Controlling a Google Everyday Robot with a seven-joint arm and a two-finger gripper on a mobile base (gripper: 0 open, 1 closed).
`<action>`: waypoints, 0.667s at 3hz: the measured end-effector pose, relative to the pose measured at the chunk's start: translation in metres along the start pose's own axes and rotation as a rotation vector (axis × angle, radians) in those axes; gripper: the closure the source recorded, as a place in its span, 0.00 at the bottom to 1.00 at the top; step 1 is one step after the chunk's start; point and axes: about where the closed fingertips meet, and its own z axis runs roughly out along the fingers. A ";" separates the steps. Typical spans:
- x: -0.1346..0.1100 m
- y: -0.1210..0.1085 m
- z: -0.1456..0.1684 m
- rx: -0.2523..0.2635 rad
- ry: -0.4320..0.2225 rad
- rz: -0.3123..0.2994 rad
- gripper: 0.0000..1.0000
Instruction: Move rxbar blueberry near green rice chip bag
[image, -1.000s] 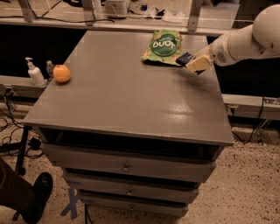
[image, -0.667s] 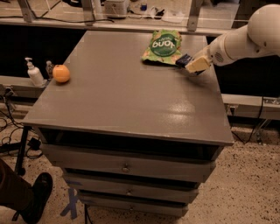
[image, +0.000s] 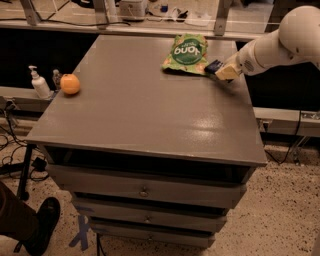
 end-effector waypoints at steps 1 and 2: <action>0.001 0.001 0.001 -0.004 0.000 -0.002 0.04; 0.002 0.002 0.002 -0.008 -0.001 0.000 0.00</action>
Offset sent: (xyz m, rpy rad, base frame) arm -0.0048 -0.0024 0.0003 0.0111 0.0016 0.0021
